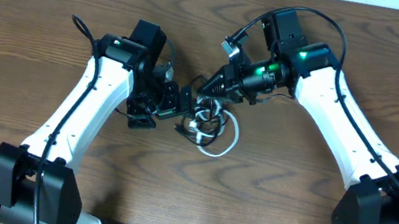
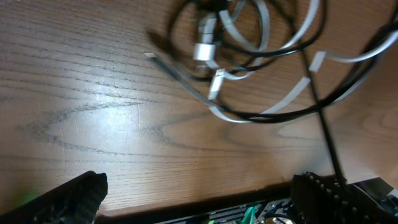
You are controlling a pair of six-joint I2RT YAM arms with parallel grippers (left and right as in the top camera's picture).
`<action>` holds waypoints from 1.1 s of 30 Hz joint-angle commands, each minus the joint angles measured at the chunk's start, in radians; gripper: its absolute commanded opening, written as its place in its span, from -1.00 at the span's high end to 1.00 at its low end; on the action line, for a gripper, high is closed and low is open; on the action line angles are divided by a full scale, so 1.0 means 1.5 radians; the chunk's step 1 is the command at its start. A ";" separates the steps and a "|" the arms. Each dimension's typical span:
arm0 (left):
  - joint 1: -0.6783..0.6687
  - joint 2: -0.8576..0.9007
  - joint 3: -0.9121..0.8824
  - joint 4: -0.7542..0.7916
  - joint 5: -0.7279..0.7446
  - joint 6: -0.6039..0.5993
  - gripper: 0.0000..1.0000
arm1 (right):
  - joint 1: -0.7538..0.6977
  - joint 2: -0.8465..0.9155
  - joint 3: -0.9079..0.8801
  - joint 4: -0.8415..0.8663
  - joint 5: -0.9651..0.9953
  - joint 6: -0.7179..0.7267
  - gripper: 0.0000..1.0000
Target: Untangle cables
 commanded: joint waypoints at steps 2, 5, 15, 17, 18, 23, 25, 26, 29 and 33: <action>-0.001 0.006 0.007 -0.002 0.004 -0.006 -0.98 | -0.015 -0.017 0.008 0.088 -0.210 0.041 0.98; -0.001 0.006 0.007 -0.002 0.004 -0.006 -0.98 | -0.030 -0.025 0.008 0.183 -0.279 0.104 0.98; -0.001 0.006 0.007 0.013 0.004 -0.007 -0.98 | -0.048 -0.128 0.008 0.353 -0.278 0.253 0.97; -0.001 0.006 0.007 0.021 0.004 -0.007 -0.98 | -0.048 -0.160 0.008 0.397 -0.278 0.283 0.98; -0.001 0.006 0.007 0.024 0.004 -0.007 -0.98 | -0.048 -0.177 0.008 0.421 -0.278 0.298 0.98; -0.001 0.006 0.007 0.037 0.004 -0.009 -0.99 | -0.048 -0.254 0.008 0.522 -0.259 0.343 0.97; -0.001 0.006 0.007 0.041 0.004 -0.009 -0.99 | -0.048 -0.281 0.008 0.531 -0.245 0.334 0.97; -0.001 0.006 0.007 0.041 0.004 -0.009 -0.98 | -0.048 -0.294 0.008 0.531 -0.241 0.326 0.97; -0.001 0.006 0.007 0.041 0.004 -0.009 -0.83 | -0.048 -0.312 0.008 0.531 -0.241 0.313 0.97; -0.001 0.006 0.007 0.040 0.031 -0.008 -0.61 | -0.048 -0.313 0.006 0.521 -0.241 0.256 0.97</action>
